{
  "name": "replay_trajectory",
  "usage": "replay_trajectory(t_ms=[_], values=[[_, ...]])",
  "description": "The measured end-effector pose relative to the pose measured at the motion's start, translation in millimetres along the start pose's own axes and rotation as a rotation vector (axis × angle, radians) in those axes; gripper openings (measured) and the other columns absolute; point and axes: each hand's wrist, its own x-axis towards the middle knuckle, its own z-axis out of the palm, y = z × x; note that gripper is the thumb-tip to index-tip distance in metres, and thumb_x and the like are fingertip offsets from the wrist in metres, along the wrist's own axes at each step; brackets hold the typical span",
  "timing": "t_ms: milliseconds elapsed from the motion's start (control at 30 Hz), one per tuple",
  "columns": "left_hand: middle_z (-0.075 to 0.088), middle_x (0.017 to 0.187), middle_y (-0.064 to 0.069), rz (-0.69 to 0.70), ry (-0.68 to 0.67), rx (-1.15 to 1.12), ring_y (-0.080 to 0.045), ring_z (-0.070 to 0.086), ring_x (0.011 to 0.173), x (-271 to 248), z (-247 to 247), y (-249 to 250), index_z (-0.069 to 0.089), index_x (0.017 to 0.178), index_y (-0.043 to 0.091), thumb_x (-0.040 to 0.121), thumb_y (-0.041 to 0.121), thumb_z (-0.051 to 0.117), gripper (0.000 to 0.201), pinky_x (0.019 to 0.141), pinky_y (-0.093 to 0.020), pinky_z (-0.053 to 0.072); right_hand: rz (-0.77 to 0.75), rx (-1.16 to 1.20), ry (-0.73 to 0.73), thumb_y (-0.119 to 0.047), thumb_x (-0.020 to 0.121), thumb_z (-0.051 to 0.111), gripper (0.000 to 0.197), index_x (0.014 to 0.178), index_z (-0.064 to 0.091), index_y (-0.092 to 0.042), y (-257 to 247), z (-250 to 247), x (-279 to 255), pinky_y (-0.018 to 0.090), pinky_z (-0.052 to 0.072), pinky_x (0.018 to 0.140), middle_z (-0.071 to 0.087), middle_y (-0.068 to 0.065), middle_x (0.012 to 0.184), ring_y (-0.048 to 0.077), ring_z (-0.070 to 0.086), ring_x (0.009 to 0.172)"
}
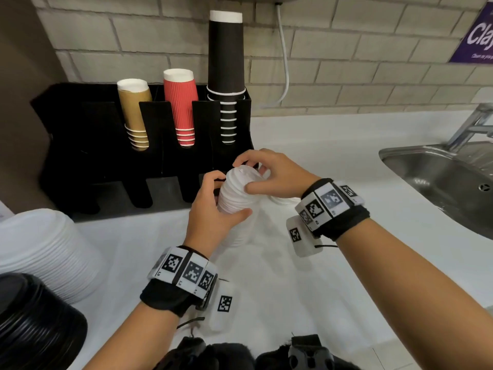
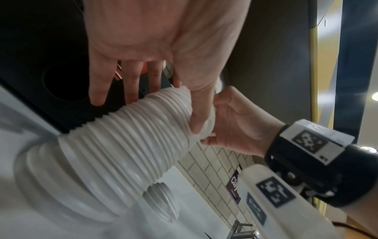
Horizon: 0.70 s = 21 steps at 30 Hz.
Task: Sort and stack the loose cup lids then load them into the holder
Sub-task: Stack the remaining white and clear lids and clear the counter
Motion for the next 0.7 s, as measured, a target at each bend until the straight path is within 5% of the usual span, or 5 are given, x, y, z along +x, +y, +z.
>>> replay_trajectory(t_ms=[333, 533, 700], values=[[0.052, 0.115, 0.013, -0.033, 0.045, -0.026, 0.003, 0.055, 0.102, -0.3, 1.7, -1.9, 0.031, 0.133, 0.029, 0.064, 0.020, 0.089, 0.091, 0.077, -0.012, 0.044, 0.004, -0.080, -0.117, -0.013, 0.078, 0.071, 0.040, 0.117, 0.066, -0.018, -6.5, 5.2, 14.2, 0.038, 0.046, 0.093, 0.063, 0.009, 0.112, 0.022, 0.056, 0.105], [0.049, 0.108, 0.017, -0.058, 0.053, -0.033, 0.004, 0.054, 0.099, -3.3, 1.0, -2.6, 0.031, 0.133, 0.026, 0.064, 0.018, 0.089, 0.090, 0.069, 0.000, 0.043, -0.013, -0.123, -0.091, -0.017, 0.073, 0.077, 0.045, 0.115, 0.064, -0.023, -7.0, 11.5, 11.3, 0.029, 0.046, 0.089, 0.055, 0.007, 0.111, 0.017, 0.051, 0.100], [0.051, 0.121, 0.012, -0.024, 0.019, -0.040, -0.004, 0.053, 0.110, -6.2, -3.3, -2.2, 0.038, 0.132, 0.031, 0.067, 0.020, 0.088, 0.083, 0.081, -0.014, 0.046, -0.005, -0.105, -0.102, -0.020, 0.074, 0.078, 0.044, 0.115, 0.063, -0.024, -5.9, 14.5, 10.0, 0.022, 0.043, 0.082, 0.053, 0.004, 0.111, 0.013, 0.049, 0.095]])
